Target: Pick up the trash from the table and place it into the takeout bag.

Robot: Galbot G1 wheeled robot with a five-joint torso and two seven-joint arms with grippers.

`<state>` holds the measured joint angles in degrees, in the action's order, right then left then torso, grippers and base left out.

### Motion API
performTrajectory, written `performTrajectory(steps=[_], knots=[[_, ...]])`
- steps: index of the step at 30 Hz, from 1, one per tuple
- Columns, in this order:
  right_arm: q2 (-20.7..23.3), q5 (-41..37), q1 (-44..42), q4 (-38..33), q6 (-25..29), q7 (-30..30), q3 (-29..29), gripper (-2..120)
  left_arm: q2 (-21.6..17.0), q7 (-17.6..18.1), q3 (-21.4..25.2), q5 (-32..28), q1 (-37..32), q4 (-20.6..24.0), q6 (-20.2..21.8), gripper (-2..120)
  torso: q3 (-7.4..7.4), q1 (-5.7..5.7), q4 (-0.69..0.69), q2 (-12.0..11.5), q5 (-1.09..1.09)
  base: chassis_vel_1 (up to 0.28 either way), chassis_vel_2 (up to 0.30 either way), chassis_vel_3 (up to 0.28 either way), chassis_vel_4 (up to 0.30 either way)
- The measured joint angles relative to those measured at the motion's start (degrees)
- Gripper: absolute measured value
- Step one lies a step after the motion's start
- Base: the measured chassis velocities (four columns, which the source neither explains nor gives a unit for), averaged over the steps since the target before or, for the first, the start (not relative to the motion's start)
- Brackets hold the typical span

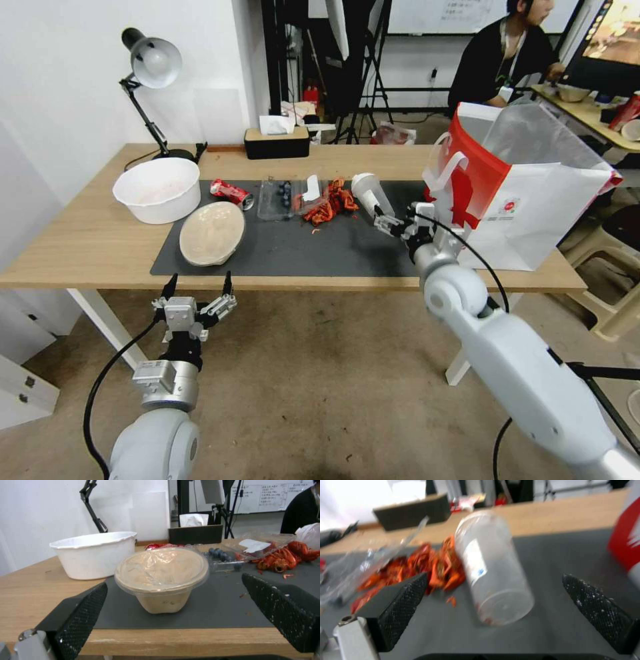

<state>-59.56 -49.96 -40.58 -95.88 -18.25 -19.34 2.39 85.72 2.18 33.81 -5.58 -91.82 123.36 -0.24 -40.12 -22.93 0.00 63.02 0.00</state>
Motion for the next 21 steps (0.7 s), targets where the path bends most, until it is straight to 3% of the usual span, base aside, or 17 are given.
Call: performTrajectory(steps=[21], knots=[[-3.7,-2.6,7.8,12.4,-4.1,2.4,-4.2,99,-0.4,0.1,0.8,-0.3,0.6,-0.7,-0.1,100,0.01,0.0,0.0,0.0,0.0,0.0,0.0,0.0,0.0]])
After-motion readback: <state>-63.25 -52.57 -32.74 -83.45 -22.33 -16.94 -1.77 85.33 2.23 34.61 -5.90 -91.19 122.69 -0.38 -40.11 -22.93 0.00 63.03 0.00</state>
